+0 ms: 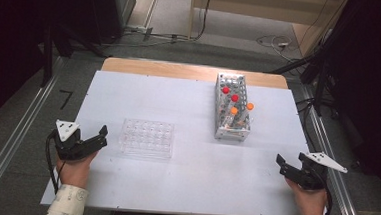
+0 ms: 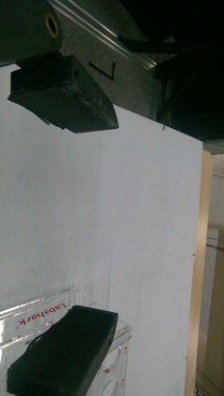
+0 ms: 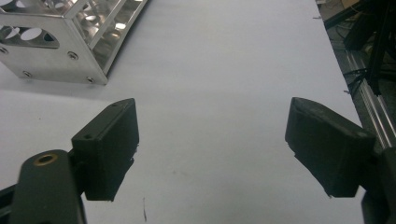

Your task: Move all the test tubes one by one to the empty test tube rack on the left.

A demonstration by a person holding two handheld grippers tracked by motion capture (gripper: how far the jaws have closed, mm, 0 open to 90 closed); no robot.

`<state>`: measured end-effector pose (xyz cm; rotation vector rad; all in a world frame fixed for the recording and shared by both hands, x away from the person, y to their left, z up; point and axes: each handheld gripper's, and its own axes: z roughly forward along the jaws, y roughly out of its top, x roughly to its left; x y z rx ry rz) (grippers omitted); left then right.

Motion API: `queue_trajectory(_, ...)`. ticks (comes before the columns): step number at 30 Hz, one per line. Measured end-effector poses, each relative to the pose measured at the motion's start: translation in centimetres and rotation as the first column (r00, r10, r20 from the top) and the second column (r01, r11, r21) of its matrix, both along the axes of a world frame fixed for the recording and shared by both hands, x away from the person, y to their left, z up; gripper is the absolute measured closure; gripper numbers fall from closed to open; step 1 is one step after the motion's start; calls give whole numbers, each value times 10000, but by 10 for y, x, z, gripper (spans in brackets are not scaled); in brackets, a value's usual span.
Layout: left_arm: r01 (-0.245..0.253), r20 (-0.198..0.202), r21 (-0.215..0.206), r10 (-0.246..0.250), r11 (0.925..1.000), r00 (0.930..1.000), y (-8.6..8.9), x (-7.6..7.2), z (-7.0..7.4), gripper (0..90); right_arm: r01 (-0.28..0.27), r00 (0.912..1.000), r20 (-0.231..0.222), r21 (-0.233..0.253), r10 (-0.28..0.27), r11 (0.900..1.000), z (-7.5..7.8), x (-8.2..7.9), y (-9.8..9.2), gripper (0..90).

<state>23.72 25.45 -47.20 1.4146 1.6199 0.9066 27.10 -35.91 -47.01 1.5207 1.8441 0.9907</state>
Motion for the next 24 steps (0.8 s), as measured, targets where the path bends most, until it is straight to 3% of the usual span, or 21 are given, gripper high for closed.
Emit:
queue_trajectory(10,3,-5,-2,-3,10000,10000,-1,0,0,79,-293,9995,98,209,291,9994,2,5,5,172)
queue_trajectory(24,-48,30,-44,48,10000,10000,-1,1,0,79,-1292,9904,548,337,1272,9911,12,21,38,212)
